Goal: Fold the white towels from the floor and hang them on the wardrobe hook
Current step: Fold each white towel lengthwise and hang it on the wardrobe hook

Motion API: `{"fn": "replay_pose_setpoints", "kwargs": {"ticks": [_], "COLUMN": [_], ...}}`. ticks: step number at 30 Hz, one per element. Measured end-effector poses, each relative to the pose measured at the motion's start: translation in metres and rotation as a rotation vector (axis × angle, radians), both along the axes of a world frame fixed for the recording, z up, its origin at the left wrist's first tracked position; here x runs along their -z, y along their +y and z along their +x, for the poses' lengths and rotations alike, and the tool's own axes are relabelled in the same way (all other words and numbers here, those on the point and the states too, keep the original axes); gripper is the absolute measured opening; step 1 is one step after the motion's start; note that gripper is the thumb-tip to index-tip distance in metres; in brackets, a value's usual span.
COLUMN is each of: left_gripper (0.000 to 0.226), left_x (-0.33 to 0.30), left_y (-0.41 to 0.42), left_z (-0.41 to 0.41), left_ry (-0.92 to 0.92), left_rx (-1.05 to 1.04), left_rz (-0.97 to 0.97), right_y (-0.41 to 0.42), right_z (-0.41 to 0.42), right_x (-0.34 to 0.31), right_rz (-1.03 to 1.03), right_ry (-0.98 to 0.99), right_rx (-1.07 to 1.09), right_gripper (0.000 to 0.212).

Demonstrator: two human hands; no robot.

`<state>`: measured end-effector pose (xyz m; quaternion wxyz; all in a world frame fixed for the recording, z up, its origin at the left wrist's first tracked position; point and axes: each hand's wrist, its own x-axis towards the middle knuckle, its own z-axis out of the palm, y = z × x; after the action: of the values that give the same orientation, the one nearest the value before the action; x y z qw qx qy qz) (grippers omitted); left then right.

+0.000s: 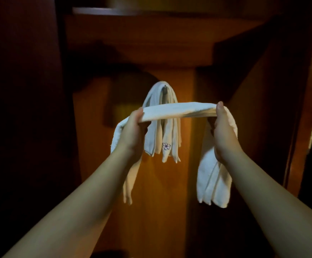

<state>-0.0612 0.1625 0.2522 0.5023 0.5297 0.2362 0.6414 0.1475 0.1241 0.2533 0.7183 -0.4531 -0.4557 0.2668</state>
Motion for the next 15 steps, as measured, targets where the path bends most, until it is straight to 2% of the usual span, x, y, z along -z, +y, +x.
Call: {"fn": "replay_pose_setpoints", "kwargs": {"ticks": [1,2,3,5,7,12,15], "left_gripper": [0.026,0.028,0.03,0.033,0.037,0.046,0.045], "left_x": [-0.007,-0.014,-0.022,-0.037,-0.052,-0.09,-0.107], "left_y": [0.011,0.023,0.034,0.057,0.078,0.131,0.16], "left_z": [-0.005,-0.01,-0.015,-0.024,-0.031,-0.036,-0.031], "left_ry": [0.011,0.022,0.02,-0.001,0.002,-0.023,-0.026], "left_rx": [0.008,0.012,0.016,0.016,0.031,0.051,0.054], "left_rz": [0.022,0.041,0.047,0.033,0.045,0.09,0.091], "right_y": [0.012,0.025,0.036,0.057,0.075,0.121,0.151], "right_z": [-0.004,-0.007,-0.012,-0.019,-0.024,-0.023,-0.019], "right_x": [-0.007,-0.013,-0.021,-0.036,-0.051,-0.091,-0.118], "right_rz": [0.043,0.08,0.102,0.111,0.128,0.158,0.173], "right_ry": [0.008,0.01,0.01,0.004,-0.014,-0.118,-0.153], "right_rx": [-0.025,-0.048,-0.065,-0.07,-0.061,0.011,0.063], "right_gripper": [0.032,0.025,0.028,0.039,0.042,0.086,0.095]}}
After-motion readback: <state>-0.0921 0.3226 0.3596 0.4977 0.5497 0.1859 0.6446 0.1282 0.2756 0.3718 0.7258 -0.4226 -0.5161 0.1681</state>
